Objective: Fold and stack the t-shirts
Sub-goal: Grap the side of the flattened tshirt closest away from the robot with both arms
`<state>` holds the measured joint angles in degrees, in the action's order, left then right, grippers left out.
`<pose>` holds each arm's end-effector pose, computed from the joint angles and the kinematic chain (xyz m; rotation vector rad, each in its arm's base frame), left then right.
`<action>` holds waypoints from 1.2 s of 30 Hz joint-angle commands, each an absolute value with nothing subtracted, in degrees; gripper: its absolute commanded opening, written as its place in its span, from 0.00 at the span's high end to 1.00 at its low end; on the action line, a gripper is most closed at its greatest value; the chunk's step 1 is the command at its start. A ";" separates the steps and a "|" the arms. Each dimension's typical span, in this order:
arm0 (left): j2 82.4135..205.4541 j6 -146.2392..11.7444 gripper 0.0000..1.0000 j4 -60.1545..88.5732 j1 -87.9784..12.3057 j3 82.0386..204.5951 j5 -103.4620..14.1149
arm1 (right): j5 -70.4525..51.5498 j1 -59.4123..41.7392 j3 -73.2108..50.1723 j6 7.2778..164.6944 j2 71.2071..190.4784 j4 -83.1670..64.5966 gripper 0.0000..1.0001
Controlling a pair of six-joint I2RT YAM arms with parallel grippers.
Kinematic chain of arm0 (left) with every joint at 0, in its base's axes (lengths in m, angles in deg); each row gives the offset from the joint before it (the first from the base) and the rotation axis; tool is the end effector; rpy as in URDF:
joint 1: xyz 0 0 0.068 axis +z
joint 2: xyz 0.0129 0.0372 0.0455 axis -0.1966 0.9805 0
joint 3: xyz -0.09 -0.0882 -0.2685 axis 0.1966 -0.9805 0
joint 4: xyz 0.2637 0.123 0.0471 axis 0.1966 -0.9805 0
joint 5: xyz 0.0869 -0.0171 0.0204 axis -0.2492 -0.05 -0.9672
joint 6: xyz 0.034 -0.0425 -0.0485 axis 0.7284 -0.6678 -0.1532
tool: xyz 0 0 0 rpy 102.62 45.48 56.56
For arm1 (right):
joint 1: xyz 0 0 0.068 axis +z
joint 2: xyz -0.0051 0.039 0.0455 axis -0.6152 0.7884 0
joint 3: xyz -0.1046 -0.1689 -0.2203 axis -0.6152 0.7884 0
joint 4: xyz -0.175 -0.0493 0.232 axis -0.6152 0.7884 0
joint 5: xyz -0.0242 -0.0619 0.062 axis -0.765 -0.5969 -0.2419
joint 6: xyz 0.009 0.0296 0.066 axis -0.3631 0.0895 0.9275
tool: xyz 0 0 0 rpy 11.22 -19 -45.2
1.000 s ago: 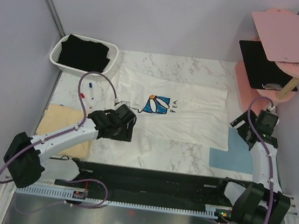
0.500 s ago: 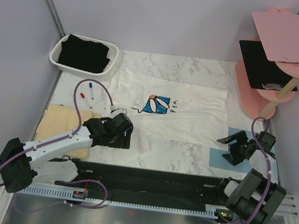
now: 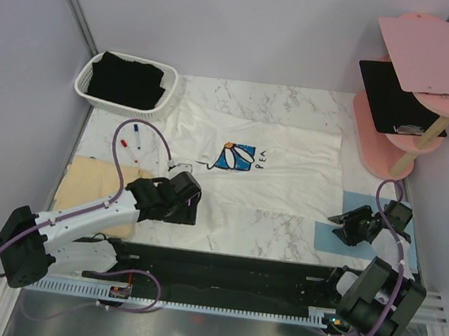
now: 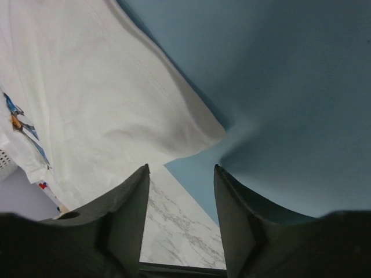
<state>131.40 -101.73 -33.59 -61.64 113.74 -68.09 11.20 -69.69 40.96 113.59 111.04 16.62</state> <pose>0.1566 -0.1637 0.2084 0.0230 2.6634 -0.1860 0.1795 -0.0773 0.1256 1.3122 2.2888 0.6777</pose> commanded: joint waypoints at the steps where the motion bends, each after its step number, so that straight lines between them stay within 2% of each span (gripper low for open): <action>1: 132.68 -104.01 0.27 -32.45 -62.66 113.95 -70.60 | 8.57 -69.87 40.39 114.77 114.35 12.71 0.56; 3: 134.96 -104.01 0.27 -32.37 -63.45 114.30 -70.60 | 8.57 -69.87 40.03 114.94 115.94 10.96 0.63; 5: 136.46 -104.10 0.27 -32.02 -64.50 114.74 -70.78 | 8.83 -69.96 39.86 114.77 117.87 9.29 0.87; 7: 138.92 -104.88 0.27 -32.10 -66.34 115.44 -71.39 | 8.92 -69.96 39.94 114.94 119.27 8.14 1.00; 21: 143.14 -114.72 0.28 -30.44 -73.73 115.36 -74.38 | 12.26 -69.96 37.22 114.94 115.95 7.61 1.00; 24: 147.44 -114.64 0.28 -29.03 -75.40 115.88 -75.43 | 12.53 -69.96 36.69 114.42 114.80 8.14 1.00; 36: 165.64 -117.19 0.30 -32.18 -88.41 131.96 -83.07 | 14.28 -69.96 36.60 112.57 117.52 7.44 1.00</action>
